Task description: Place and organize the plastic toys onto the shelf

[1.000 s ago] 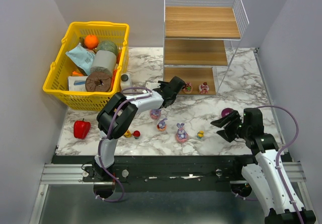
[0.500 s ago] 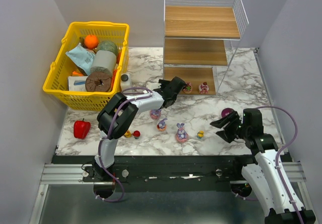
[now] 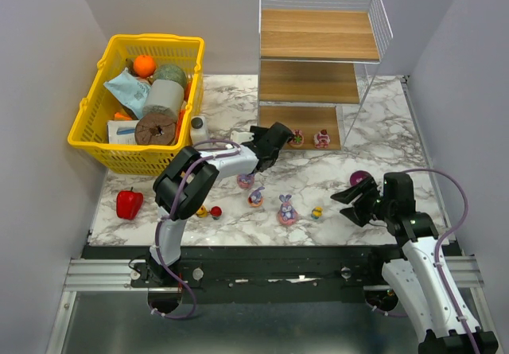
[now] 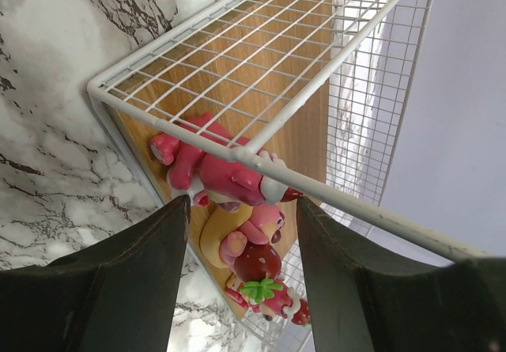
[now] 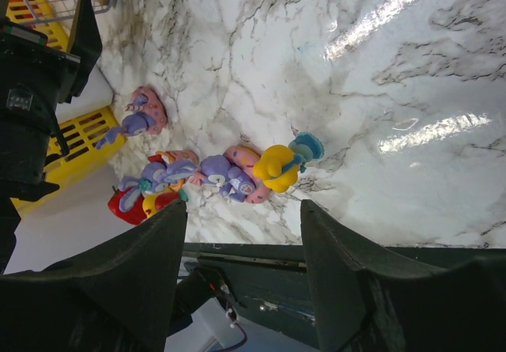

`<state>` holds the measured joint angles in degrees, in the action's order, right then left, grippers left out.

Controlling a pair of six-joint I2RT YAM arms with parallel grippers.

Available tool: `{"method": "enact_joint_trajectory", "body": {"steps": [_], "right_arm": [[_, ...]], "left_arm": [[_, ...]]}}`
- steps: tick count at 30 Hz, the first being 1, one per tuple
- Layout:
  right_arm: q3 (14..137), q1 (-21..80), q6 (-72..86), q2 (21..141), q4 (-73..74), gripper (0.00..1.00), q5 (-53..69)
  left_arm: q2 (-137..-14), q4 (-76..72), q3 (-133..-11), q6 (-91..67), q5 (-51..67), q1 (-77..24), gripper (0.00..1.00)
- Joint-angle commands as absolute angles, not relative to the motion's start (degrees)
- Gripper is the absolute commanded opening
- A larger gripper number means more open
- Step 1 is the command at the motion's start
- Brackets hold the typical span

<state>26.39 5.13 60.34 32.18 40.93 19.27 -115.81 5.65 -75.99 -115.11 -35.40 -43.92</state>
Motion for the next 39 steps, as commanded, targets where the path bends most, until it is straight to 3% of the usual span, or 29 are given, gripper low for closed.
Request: {"method": "enact_joint_trajectory", "body": {"steps": [1, 13, 29, 39], "right_arm": [[25.4, 4.83, 59.94, 31.73, 39.64, 0.67, 20.83], [25.05, 4.83, 59.94, 31.73, 39.02, 0.67, 20.66], [26.19, 4.75, 55.03, 34.35, 32.28, 0.66, 22.67], [28.04, 6.76, 48.08, 40.95, 12.16, 0.42, 20.83]], "left_arm": [[-113.56, 4.84, -74.18, -118.49, -39.02, -43.07, 0.65], [-111.18, 0.26, -71.46, -114.08, -38.59, -43.24, 0.71], [-100.39, -0.09, -64.6, -102.85, -35.07, -44.56, 0.66], [-87.55, 12.91, -59.43, -77.45, -22.6, -42.11, 0.57]]}}
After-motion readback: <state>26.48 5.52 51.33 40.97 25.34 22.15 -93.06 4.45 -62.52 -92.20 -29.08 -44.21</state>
